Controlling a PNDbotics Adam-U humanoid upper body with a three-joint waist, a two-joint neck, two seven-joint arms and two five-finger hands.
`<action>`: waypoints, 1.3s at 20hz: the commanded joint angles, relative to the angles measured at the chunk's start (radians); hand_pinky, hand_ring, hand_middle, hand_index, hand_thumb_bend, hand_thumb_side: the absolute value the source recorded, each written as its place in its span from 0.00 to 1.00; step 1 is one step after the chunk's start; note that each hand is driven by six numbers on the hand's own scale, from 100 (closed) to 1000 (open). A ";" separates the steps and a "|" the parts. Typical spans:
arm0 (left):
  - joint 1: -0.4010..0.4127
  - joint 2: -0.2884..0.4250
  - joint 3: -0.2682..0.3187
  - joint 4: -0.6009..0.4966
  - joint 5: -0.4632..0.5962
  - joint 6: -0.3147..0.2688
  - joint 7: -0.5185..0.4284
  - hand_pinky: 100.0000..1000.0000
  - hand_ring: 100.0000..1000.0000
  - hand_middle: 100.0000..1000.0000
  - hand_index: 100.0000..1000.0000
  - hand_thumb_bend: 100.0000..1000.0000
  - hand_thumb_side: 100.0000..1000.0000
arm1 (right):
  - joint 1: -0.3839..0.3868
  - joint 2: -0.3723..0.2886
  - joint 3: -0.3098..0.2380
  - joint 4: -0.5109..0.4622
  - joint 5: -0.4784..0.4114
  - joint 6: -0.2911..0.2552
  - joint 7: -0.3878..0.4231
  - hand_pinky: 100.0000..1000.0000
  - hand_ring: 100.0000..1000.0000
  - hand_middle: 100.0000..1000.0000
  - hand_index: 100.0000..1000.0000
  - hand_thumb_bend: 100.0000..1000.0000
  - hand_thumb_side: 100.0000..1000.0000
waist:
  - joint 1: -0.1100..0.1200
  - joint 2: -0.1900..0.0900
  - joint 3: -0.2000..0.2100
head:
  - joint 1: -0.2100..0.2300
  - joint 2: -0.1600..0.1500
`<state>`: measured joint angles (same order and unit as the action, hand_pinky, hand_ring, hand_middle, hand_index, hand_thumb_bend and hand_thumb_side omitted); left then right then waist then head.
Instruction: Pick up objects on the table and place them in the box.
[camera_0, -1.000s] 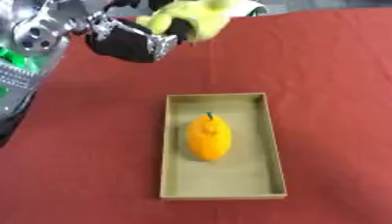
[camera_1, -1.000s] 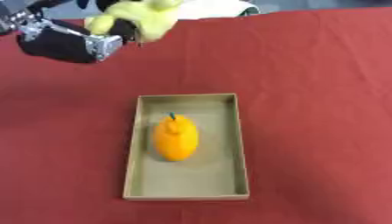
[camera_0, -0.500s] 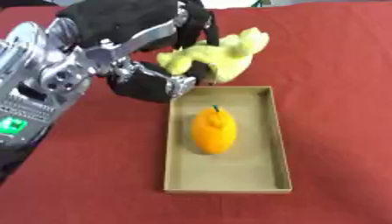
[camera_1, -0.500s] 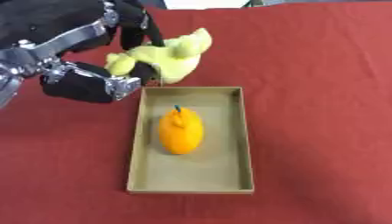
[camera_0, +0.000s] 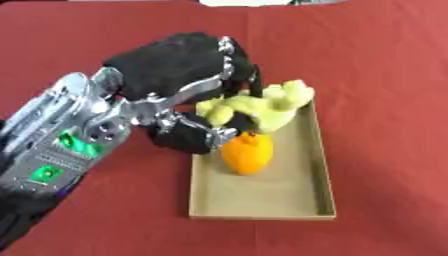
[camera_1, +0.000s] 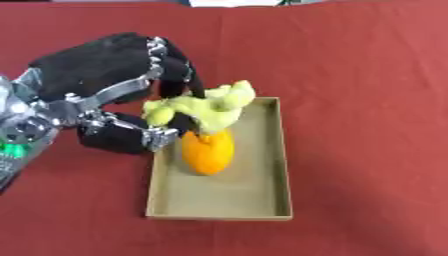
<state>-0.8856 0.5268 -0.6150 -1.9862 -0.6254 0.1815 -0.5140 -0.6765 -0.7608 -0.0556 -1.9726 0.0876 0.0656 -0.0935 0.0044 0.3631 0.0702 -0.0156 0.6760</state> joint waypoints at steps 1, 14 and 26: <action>-0.002 -0.001 -0.016 -0.014 0.003 -0.004 -0.017 0.29 0.41 0.34 0.59 0.00 0.00 | -0.008 -0.015 -0.014 -0.007 0.007 0.000 -0.002 0.72 0.69 0.66 0.85 0.03 0.96 | -0.001 -0.019 -0.001 | -0.002 -0.007; 0.033 -0.006 -0.046 0.052 -0.042 -0.030 -0.116 0.65 0.64 0.57 0.83 0.38 0.11 | -0.003 -0.010 -0.016 -0.006 0.004 -0.001 0.001 0.72 0.69 0.66 0.85 0.02 0.96 | -0.003 -0.020 -0.001 | -0.005 -0.014; 0.035 0.001 0.017 0.003 -0.097 -0.042 -0.147 0.71 0.70 0.62 0.85 0.49 0.19 | 0.003 -0.014 -0.019 -0.009 0.004 -0.002 -0.001 0.72 0.69 0.66 0.85 0.02 0.96 | -0.003 -0.025 0.002 | -0.005 -0.012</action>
<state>-0.8366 0.5117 -0.6209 -1.9570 -0.7218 0.1355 -0.6633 -0.6669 -0.7526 -0.0614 -1.9726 0.0876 0.0657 -0.0930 0.0038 0.3628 0.0710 -0.0200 0.6672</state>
